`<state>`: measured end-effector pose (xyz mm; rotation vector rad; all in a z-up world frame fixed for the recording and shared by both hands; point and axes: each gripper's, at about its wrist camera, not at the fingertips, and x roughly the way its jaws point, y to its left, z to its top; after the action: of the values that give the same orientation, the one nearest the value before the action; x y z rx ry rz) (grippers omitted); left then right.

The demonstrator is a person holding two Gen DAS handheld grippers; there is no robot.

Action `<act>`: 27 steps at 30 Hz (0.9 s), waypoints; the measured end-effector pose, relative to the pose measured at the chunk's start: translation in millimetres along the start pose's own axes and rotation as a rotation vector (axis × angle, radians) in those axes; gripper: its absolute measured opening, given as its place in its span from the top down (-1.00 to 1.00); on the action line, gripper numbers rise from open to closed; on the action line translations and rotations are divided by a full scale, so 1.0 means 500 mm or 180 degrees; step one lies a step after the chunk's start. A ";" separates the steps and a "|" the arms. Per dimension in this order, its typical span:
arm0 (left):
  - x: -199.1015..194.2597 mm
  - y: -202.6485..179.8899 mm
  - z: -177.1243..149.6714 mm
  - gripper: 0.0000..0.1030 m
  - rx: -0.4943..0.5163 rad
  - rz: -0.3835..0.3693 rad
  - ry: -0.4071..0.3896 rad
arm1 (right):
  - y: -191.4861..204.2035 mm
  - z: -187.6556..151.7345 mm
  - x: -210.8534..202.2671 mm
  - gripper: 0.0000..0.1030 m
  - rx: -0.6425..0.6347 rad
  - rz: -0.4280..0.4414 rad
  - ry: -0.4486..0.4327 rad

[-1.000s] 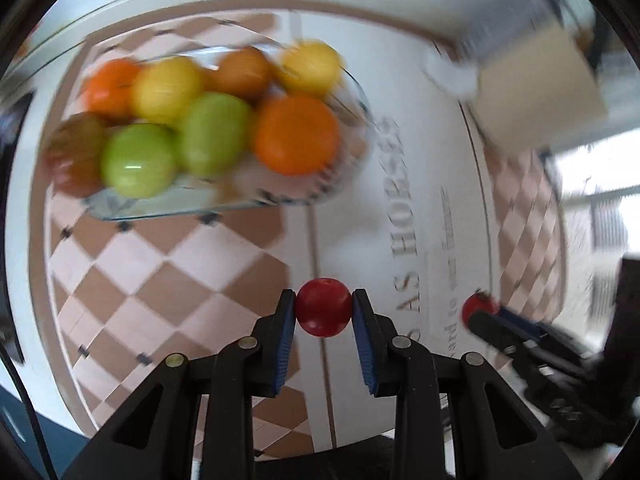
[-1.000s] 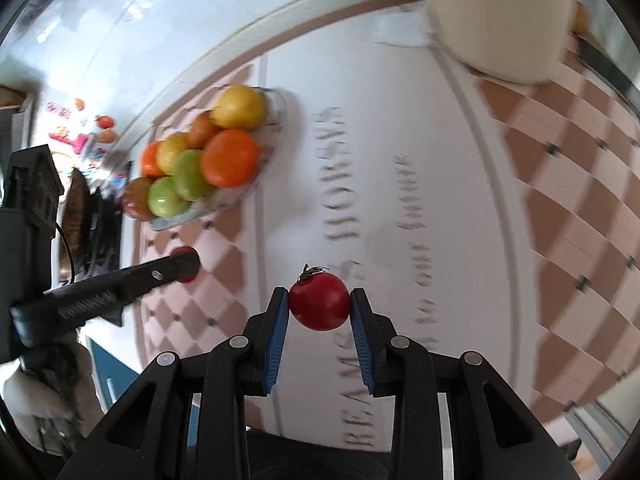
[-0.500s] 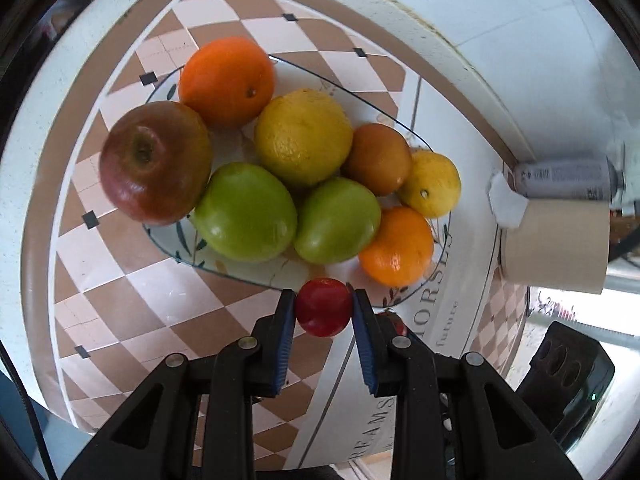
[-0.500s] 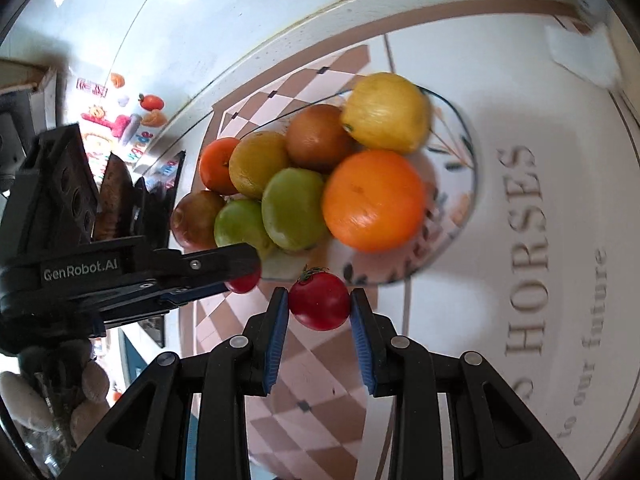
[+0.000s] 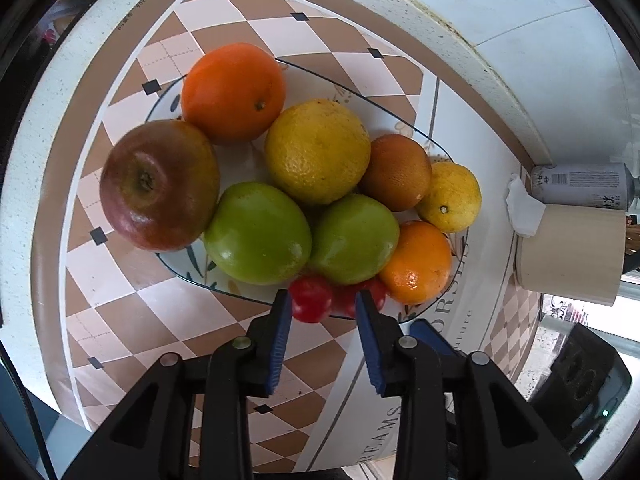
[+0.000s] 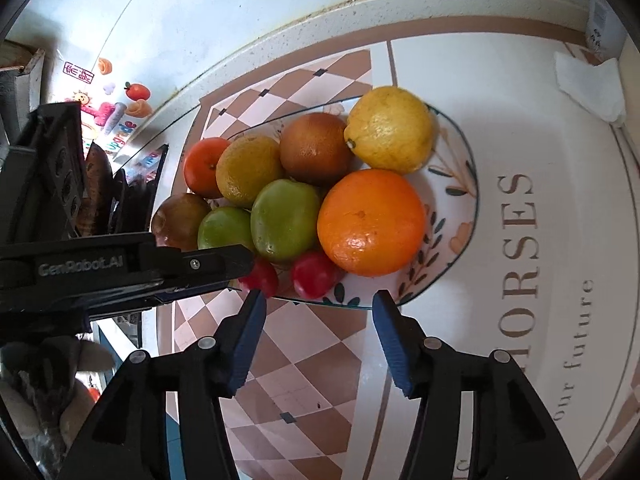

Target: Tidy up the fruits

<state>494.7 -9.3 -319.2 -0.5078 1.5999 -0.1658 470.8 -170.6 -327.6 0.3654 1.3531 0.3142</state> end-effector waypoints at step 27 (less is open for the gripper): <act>-0.197 -0.002 -0.199 -0.92 0.0641 0.1243 -0.1273 | 0.063 -0.091 -0.224 -0.88 -0.0423 -0.1044 -0.0601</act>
<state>399.1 11.5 -219.0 -0.0581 1.2439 0.0679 404.6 -186.2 -222.7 0.0568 1.1764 0.0925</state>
